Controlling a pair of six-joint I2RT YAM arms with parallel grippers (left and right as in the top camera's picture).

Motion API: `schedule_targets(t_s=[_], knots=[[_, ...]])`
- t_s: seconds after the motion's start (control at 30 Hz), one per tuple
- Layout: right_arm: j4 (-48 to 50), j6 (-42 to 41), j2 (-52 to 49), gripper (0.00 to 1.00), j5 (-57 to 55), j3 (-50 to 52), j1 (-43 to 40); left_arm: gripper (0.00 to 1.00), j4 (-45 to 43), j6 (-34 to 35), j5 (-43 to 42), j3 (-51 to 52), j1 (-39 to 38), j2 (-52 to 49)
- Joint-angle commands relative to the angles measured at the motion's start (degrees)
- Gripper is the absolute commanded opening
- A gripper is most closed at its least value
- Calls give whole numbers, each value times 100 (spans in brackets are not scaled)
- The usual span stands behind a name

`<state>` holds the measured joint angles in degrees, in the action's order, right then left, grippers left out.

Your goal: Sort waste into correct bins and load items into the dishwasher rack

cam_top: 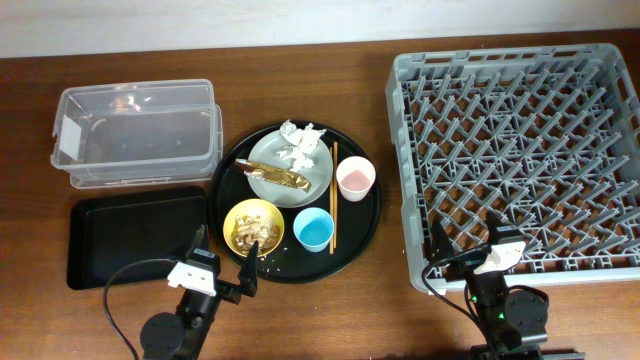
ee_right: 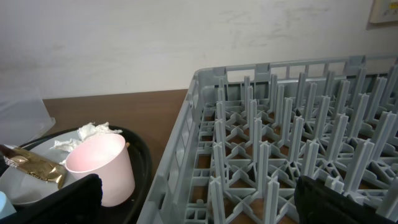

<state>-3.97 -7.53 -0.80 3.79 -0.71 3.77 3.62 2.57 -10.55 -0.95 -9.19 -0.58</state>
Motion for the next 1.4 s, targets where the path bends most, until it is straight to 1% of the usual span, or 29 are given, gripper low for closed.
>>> schedule_targets(t_s=[0.0, 0.07, 0.27, 0.37, 0.4, 0.43, 0.47, 0.57, 0.67, 0.7, 0.77, 0.8, 0.83, 0.9, 0.93, 0.97, 1.0, 1.07, 1.13, 1.17, 1.23, 1.33, 1.37], knots=[[-9, -20, 55, 98, 9, 39, -52, 99, -9, -72, -20, 46, 26, 22], [-11, -22, 55, 99, 13, 39, -52, 99, -13, -92, 111, 46, 26, 22], [-9, -26, 44, 98, 11, 39, -52, 100, 4, -87, 33, 44, 26, 17], [-44, -402, 33, 98, 52, 4, -52, 99, 11, -59, 131, 42, 26, 0], [-170, -568, 26, 98, 52, -74, -52, 99, 24, 35, 173, 35, 26, -37], [-417, -651, 0, 98, 52, -214, -52, 99, 109, 295, 291, -15, 26, -107], [-708, -647, -85, 98, 52, -466, -52, 99, 310, 407, 306, -164, 26, -256], [-1475, -647, -667, 98, 52, -1255, -52, 99, 605, 404, 306, -660, 26, -763], [-2236, -634, -1620, 98, 173, -2295, -52, 99, 1040, 404, 302, -1561, 26, -1814], [-2498, -625, -1906, 99, 299, -2640, -52, 99, 1320, 404, 286, -1987, 26, -2264], [-3423, -623, -2702, 98, 332, -3571, -52, 99, 2096, 404, 282, -3010, 26, -3314], [-3963, -623, -3141, 98, 332, -4072, -52, 99, 2612, 402, 262, -3718, 26, -4013], [-4363, -625, -3464, 99, 334, -4433, -52, 99, 2973, 402, 240, -4168, 26, -4452], [-5270, -623, -4151, 98, 326, -5202, -52, 99, 4240, 402, 240, -5453, 26, -5628], [-5670, -481, -4527, 98, 310, -5574, -52, 99, 4747, 400, 245, -5890, 26, -6015], [-5853, -361, -4795, 98, 310, -5781, -52, 99, 5337, 402, 243, -6452, 26, -6585], [-5956, -365, -4959, 98, 310, -5871, -52, 99, 5425, 407, 238, -6548, 26, -6765], [-6022, -365, -5180, 98, 313, -5899, -52, 99, 5440, 407, 144, -6557, 26, -7064], [-6019, -363, -5241, 98, 310, -5899, -52, 99, 5386, 404, -267, -6557, 26, -7147], [-6017, -363, -5241, 98, 310, -5899, -52, 99, 5115, 402, -409, -6557, 24, -7145], [-6017, -365, -5241, 98, 310, -5899, -52, 99, 4470, 402, -428, -6559, 7, -7154], [-6015, -365, -5246, 98, 310, -5899, -52, 99, 3086, 334, -247, -6577, -275, -7455], [-6015, -365, -5246, 98, 313, -5899, -52, 99, 2782, 308, -120, -6618, -361, -7641]])
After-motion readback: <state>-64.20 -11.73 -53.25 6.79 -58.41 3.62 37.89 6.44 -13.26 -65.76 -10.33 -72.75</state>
